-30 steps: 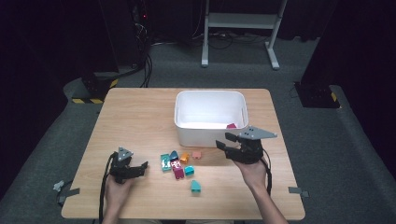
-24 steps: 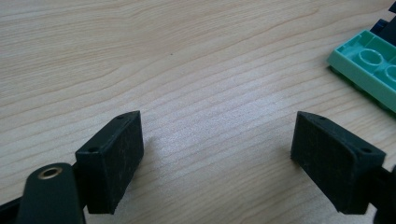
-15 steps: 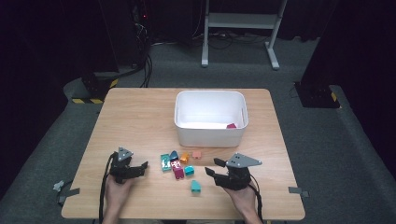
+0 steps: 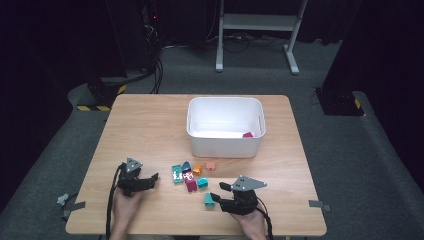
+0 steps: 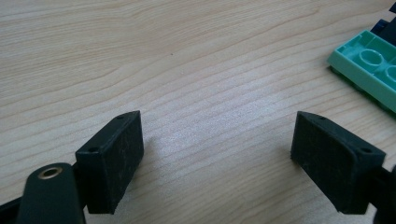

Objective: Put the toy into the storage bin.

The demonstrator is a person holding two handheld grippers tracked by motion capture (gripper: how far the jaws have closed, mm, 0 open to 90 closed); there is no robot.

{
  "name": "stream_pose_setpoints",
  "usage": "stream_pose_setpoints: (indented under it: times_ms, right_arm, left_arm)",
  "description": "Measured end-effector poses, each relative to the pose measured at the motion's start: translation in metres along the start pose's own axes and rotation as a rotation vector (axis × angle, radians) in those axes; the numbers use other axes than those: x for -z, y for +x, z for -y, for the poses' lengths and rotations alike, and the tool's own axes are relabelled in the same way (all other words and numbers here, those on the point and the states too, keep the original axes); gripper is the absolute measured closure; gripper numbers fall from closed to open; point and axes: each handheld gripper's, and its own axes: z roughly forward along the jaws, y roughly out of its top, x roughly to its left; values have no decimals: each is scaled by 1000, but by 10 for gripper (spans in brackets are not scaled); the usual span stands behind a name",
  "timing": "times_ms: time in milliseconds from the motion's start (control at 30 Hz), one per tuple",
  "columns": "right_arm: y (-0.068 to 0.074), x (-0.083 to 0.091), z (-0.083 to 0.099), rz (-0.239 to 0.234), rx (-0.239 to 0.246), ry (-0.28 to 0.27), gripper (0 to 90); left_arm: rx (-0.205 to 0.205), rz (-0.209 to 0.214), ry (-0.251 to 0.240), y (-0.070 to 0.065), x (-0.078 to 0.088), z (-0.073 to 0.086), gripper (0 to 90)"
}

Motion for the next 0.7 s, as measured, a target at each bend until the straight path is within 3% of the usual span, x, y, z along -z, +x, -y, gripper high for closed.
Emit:
stream_pose_setpoints:
  times_ms: [700]
  right_arm:
    - [15, -25, 7, -42, 39, 65, 461]
  left_arm:
    - [3, 2, 0, 0, 0, 0, 172]
